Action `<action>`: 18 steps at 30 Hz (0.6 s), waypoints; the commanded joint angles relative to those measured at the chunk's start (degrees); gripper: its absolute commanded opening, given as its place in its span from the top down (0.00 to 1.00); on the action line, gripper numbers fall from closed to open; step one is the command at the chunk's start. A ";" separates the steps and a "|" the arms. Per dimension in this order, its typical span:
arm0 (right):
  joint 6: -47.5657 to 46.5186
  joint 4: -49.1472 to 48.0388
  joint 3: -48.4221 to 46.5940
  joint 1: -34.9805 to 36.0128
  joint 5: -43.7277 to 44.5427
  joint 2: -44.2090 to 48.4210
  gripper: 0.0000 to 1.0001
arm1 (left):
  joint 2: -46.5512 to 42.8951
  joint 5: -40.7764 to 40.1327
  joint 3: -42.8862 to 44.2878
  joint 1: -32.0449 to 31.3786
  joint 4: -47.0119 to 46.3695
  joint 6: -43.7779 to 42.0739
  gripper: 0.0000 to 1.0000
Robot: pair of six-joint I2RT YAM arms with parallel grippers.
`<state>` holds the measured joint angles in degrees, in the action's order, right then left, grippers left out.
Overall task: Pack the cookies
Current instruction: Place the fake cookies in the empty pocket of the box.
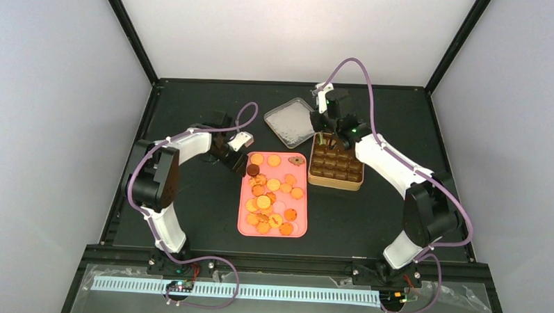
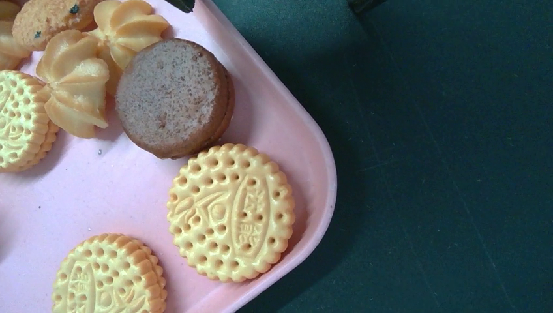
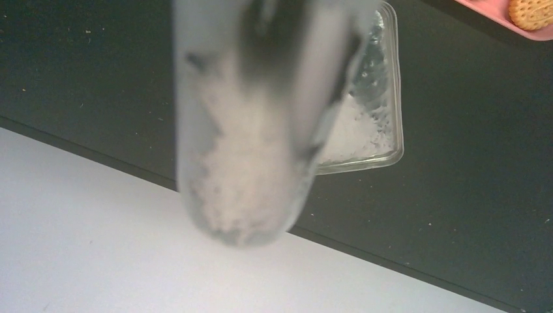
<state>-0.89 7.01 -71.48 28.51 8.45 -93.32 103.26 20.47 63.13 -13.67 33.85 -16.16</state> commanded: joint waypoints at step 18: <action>-1.83 -0.01 -1.25 -1.20 -0.95 3.71 0.76 | 2.54 -14.01 1.64 -4.26 -0.92 -0.48 0.56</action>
<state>-1.67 7.40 -71.50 27.97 8.27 -92.16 103.85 12.01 63.57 -18.15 32.12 -15.66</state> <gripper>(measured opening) 0.231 0.447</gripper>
